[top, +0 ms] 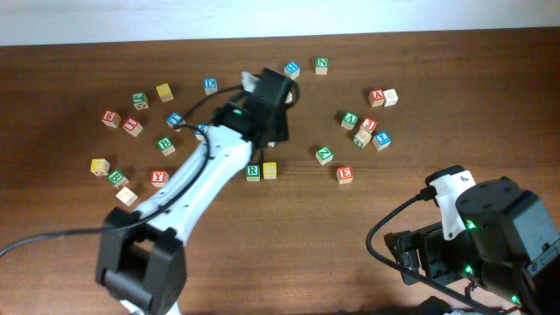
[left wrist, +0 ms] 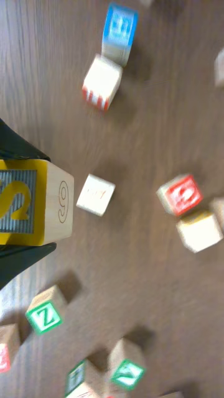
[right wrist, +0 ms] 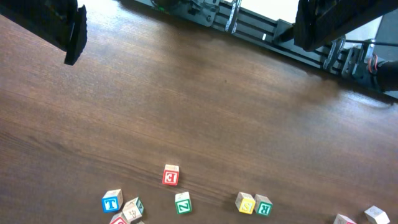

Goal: Spell out RSS
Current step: 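Carry second S block with left gripper toward the R S row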

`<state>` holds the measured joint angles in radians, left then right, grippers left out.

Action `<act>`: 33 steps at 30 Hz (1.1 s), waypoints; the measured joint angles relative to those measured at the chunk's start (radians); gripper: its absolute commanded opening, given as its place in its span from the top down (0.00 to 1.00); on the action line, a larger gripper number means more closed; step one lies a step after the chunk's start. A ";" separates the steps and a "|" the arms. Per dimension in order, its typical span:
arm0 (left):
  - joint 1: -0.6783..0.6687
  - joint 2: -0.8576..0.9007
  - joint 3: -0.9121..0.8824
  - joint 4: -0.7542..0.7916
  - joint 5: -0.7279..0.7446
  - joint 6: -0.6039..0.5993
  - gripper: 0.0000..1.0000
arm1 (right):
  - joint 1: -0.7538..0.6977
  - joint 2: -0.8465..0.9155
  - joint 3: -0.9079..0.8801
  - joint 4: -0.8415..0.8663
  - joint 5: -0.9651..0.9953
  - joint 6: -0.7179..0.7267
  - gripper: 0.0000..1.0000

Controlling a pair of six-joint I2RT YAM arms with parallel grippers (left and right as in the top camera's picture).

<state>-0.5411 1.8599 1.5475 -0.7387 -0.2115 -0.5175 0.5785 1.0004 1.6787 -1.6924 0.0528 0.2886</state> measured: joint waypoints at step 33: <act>-0.141 0.270 -0.011 -0.040 0.025 -0.084 0.90 | 0.000 0.000 0.000 0.000 0.000 0.000 0.02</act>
<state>-0.6823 2.1296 1.5368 -0.7784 -0.1867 -0.6010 0.5785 1.0004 1.6787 -1.6924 0.0528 0.2882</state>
